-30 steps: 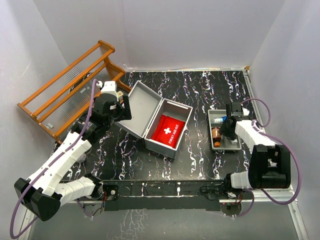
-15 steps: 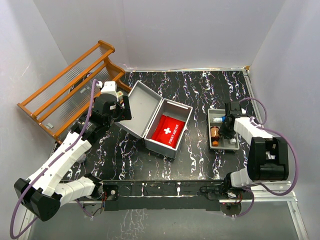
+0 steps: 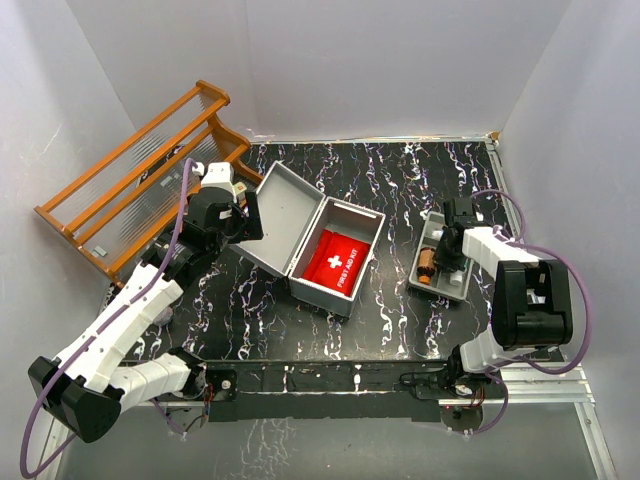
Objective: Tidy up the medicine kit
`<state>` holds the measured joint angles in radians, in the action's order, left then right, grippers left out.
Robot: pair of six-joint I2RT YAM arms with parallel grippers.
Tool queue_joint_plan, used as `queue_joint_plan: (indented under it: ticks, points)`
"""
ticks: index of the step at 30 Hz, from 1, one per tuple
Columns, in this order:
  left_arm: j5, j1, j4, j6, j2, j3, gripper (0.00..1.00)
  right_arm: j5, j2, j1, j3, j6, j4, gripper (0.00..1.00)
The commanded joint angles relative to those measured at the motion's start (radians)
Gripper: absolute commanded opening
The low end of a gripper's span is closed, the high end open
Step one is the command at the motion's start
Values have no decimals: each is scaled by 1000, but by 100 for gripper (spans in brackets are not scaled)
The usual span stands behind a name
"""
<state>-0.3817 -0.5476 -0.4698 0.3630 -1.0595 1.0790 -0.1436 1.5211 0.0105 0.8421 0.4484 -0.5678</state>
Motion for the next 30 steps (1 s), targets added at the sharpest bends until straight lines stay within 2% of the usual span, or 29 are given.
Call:
queue_joint_plan:
  ticks: [1, 11, 24, 27, 30]
  points:
    - [-5, 5, 2, 2, 18, 12, 85, -9, 14, -42, 33, 20, 45, 0]
    - [-7, 6, -5, 1, 26, 25, 86, -70, -82, -111, 116, 64, -21, 0]
    - [0, 13, 10, -22, 24, 29, 87, -104, -162, -171, 398, 95, -264, 0]
    - [33, 58, -10, -34, 3, 55, 92, -123, -147, -231, 457, 115, -304, 0]
    - [165, 164, -27, -31, -30, 83, 95, -147, -140, -302, 496, 136, -319, 0]
